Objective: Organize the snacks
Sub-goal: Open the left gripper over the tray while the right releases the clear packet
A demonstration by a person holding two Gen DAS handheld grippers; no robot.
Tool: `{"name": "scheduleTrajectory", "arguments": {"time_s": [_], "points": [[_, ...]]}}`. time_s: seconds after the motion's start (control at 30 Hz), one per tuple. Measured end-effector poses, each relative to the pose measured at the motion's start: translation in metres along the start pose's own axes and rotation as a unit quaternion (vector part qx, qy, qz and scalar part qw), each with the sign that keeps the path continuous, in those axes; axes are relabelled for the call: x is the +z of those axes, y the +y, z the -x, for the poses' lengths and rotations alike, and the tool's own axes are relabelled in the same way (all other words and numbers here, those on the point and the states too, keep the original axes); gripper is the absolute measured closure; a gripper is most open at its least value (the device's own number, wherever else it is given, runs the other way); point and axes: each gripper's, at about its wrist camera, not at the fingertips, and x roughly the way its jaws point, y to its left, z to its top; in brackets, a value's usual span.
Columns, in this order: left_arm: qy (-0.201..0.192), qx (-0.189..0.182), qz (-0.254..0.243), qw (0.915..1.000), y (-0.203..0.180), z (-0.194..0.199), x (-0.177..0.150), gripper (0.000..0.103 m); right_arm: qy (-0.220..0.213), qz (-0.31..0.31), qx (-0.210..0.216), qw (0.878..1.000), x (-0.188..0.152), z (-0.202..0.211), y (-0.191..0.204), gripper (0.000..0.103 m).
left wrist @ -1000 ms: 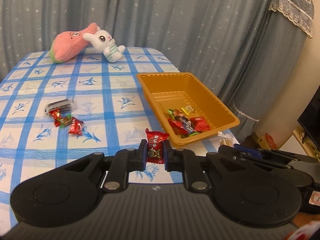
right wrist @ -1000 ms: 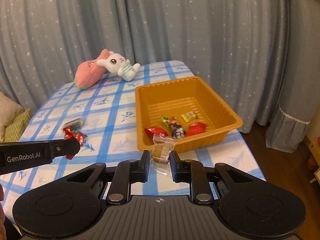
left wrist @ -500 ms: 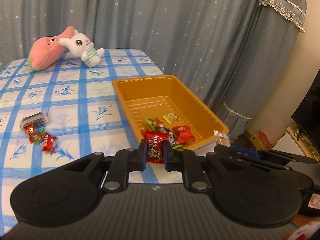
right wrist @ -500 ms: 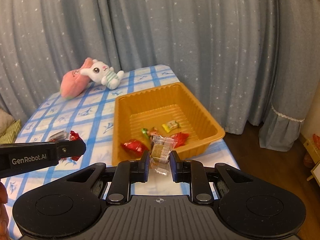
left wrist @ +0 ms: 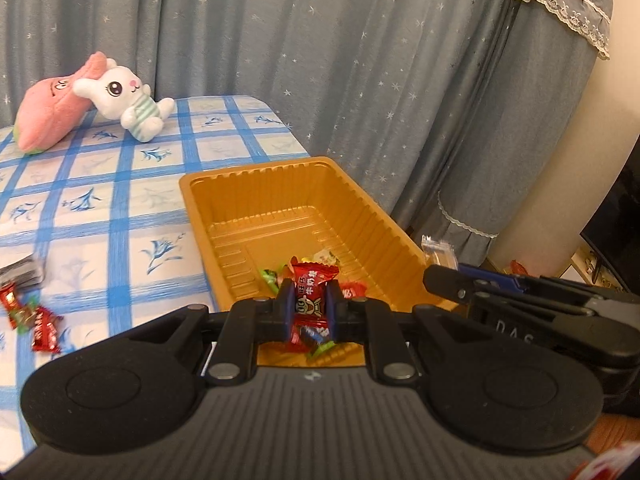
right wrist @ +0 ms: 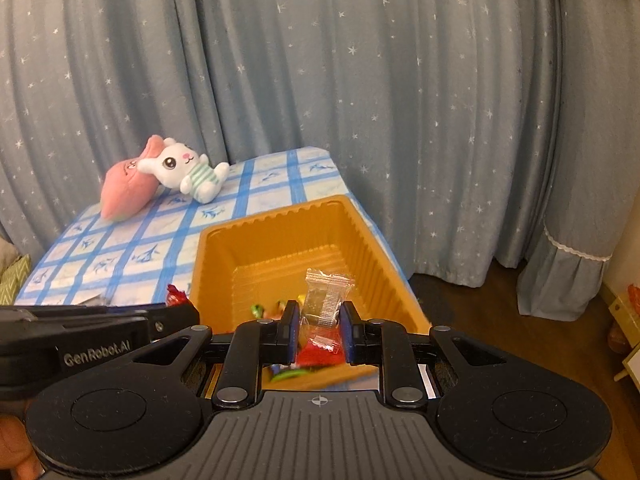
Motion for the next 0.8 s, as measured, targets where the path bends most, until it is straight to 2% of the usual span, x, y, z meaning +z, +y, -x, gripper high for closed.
{"name": "scheduleTrajectory", "arguments": {"time_s": [0.33,0.4,0.43,0.47,0.8], "points": [[0.009,-0.001,0.001,1.0000,0.004,-0.033,0.006,0.088,0.008,0.000,-0.003,1.000,0.009,-0.028,-0.011,0.081],[0.009,0.002,-0.001,1.0000,0.005,-0.037,0.006,0.084,0.010,-0.002,-0.002,1.000,0.008,-0.032,-0.013,0.081],[0.009,0.004,-0.001,1.0000,0.007,-0.037,0.005,0.074,0.011,-0.003,-0.002,1.000,0.008,-0.034,-0.013,0.081],[0.008,0.006,-0.001,1.0000,0.008,-0.037,0.004,0.070,0.013,-0.004,-0.002,1.000,0.007,-0.036,-0.013,0.081],[0.002,0.036,0.022,0.9991,0.037,-0.017,-0.010,0.070,0.025,-0.004,0.005,1.000,0.002,-0.040,-0.010,0.081]]}}
